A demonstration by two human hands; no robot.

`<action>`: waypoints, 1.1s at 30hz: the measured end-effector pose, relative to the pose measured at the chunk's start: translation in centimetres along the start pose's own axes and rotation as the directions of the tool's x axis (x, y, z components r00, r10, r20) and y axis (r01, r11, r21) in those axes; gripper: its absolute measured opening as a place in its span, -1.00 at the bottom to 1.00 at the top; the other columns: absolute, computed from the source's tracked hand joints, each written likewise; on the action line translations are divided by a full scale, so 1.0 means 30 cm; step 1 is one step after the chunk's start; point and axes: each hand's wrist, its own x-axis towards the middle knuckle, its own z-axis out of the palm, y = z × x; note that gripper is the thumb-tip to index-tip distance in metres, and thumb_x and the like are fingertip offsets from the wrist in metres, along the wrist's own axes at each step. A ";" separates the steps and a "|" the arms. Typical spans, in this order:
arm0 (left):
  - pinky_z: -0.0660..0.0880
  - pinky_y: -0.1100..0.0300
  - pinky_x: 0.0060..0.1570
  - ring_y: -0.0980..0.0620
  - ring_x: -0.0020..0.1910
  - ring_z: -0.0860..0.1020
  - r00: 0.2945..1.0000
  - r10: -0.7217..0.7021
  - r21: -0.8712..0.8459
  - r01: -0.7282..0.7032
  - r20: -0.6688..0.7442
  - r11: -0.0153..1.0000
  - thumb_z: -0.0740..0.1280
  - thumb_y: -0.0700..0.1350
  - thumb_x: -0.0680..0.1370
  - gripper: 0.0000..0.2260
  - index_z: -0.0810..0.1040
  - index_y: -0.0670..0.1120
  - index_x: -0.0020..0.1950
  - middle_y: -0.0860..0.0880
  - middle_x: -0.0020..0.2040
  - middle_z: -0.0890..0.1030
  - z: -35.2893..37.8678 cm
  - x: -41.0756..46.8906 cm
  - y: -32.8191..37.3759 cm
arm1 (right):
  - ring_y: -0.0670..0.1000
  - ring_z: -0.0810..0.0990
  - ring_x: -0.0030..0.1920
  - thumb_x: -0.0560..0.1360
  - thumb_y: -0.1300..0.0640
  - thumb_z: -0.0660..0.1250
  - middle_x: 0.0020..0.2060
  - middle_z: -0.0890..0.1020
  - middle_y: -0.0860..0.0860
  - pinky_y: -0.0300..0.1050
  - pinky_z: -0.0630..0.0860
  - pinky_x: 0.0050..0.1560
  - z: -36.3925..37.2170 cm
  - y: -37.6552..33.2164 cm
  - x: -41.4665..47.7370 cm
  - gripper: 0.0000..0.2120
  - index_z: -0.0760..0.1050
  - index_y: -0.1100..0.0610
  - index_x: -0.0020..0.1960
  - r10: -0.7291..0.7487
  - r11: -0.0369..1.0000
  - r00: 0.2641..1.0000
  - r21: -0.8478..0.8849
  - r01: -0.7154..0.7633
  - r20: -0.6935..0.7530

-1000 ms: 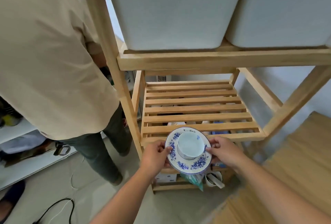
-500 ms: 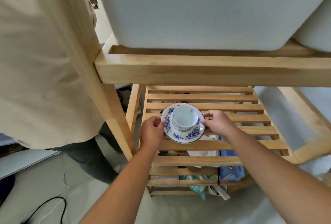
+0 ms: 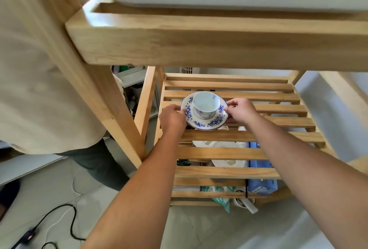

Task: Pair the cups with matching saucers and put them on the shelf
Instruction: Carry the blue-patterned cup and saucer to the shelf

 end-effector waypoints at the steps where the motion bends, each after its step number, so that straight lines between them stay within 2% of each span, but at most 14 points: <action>1: 0.63 0.04 -0.06 -0.08 -0.07 0.66 1.000 0.019 0.020 -0.019 0.007 1.000 0.35 -0.04 0.54 -0.76 0.60 -0.12 0.14 -0.10 0.06 0.65 0.002 -0.007 0.000 | 0.08 0.65 -0.24 0.50 0.28 0.31 -0.08 0.64 0.17 0.01 0.63 -0.15 0.003 0.009 0.007 -0.87 0.53 0.21 0.04 -0.010 1.000 1.000 0.013 0.010 -0.019; 3: 0.57 0.10 0.02 -0.06 0.08 0.60 0.996 0.084 0.096 -0.084 0.003 0.992 0.34 -0.02 0.54 -0.68 0.52 -0.11 0.26 -0.10 0.21 0.57 0.002 -0.030 -0.007 | 0.09 0.64 -0.07 0.49 0.20 0.33 0.04 0.62 0.12 0.00 0.59 0.00 0.010 0.032 0.008 -0.78 0.53 0.16 0.13 -0.069 0.997 0.994 -0.045 0.066 -0.081; 5: 0.46 0.09 0.22 -0.03 0.27 0.46 0.979 0.205 0.250 -0.197 -0.007 0.948 0.33 0.02 0.53 -0.52 0.35 -0.05 0.43 -0.06 0.37 0.39 -0.005 -0.065 -0.030 | 0.04 0.57 0.08 0.49 0.11 0.33 0.16 0.57 0.06 -0.07 0.50 0.06 0.005 0.059 -0.031 -0.62 0.43 0.10 0.29 -0.205 0.964 0.972 -0.198 0.179 -0.116; 8: 0.17 0.04 0.46 0.00 0.49 0.19 0.903 0.421 0.443 -0.414 0.089 0.795 0.28 0.16 0.52 -0.36 0.14 0.00 0.53 0.00 0.51 0.21 -0.020 -0.108 -0.089 | 0.05 0.35 0.38 0.50 -0.02 0.31 0.40 0.39 0.03 -0.01 0.34 0.32 -0.008 0.114 -0.103 -0.42 0.22 0.03 0.46 -0.391 0.858 0.920 -0.371 0.356 -0.021; 10: 0.03 0.03 0.50 0.02 0.55 0.06 0.886 0.425 0.478 -0.459 0.185 0.749 0.19 0.23 0.54 -0.32 0.03 0.00 0.56 0.02 0.57 0.11 -0.017 -0.115 -0.123 | 0.04 0.21 0.47 0.49 -0.10 0.28 0.48 0.28 0.00 -0.02 0.19 0.41 -0.011 0.148 -0.130 -0.35 0.14 0.03 0.50 -0.422 0.795 0.904 -0.449 0.407 0.072; 14: -0.02 0.05 0.51 0.06 0.57 -0.03 0.883 0.409 0.501 -0.467 0.229 0.728 0.11 0.25 0.56 -0.33 -0.02 -0.01 0.57 0.03 0.59 0.06 0.000 -0.105 -0.146 | -0.01 0.10 0.51 0.50 -0.16 0.23 0.53 0.14 -0.04 -0.04 0.08 0.47 0.012 0.169 -0.133 -0.31 0.06 0.03 0.52 -0.406 0.758 0.907 -0.512 0.404 0.116; 22: -0.05 0.03 0.52 0.02 0.58 -0.08 0.893 0.397 0.556 -0.444 0.211 0.703 0.09 0.20 0.59 -0.37 0.01 -0.06 0.57 -0.01 0.59 0.06 0.022 -0.031 -0.079 | 0.00 0.10 0.52 0.51 -0.18 0.19 0.54 0.13 -0.03 0.00 0.11 0.48 0.036 0.120 -0.043 -0.31 0.06 0.07 0.52 -0.397 0.749 0.915 -0.550 0.370 0.075; 33: -0.01 -0.01 0.53 -0.02 0.58 -0.07 0.918 0.338 0.568 -0.395 0.209 0.722 0.12 0.13 0.61 -0.39 0.02 -0.09 0.56 -0.03 0.59 0.06 0.057 0.070 0.004 | 0.05 0.10 0.52 0.52 -0.13 0.21 0.54 0.10 0.01 0.02 0.12 0.48 0.051 0.040 0.057 -0.33 0.06 0.11 0.51 -0.353 0.755 0.933 -0.569 0.327 0.068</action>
